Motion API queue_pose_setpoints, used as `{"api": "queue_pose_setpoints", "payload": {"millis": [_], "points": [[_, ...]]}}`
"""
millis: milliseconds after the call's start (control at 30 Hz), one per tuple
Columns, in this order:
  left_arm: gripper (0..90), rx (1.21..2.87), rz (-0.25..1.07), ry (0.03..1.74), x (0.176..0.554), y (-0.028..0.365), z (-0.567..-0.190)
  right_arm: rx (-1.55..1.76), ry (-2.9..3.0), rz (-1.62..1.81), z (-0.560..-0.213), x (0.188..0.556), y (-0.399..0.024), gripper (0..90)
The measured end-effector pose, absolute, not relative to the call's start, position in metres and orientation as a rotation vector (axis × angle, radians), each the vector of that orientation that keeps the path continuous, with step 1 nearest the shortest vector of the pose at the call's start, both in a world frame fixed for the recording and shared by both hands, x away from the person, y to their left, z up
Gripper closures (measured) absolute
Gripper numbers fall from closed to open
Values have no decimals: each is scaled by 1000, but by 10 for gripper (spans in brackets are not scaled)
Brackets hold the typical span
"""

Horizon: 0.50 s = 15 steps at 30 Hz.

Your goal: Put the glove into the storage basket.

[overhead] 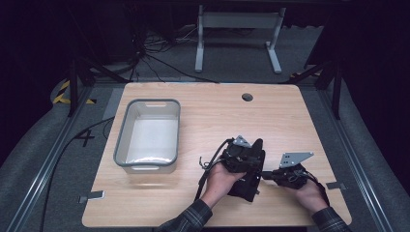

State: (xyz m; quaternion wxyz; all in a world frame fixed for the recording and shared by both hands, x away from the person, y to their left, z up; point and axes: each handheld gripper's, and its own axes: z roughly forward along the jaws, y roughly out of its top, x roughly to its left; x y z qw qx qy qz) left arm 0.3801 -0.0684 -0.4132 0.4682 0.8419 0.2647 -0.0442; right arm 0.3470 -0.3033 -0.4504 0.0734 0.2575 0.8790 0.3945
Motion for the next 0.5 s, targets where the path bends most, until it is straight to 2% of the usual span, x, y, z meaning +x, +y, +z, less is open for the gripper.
{"api": "queue_pose_setpoints", "payload": {"millis": [133,233,500], "points": [[776,2049,-59,621,378,-61,-401,800,2625,1179,-449,347,-311,900],[829,2081,-14,628,379,-51,-400,807,2621,1170,-449,346,-314,900],[863,2178,3,705,377,-30,-428,799,2652,1146,-453,346,-309,900]]}}
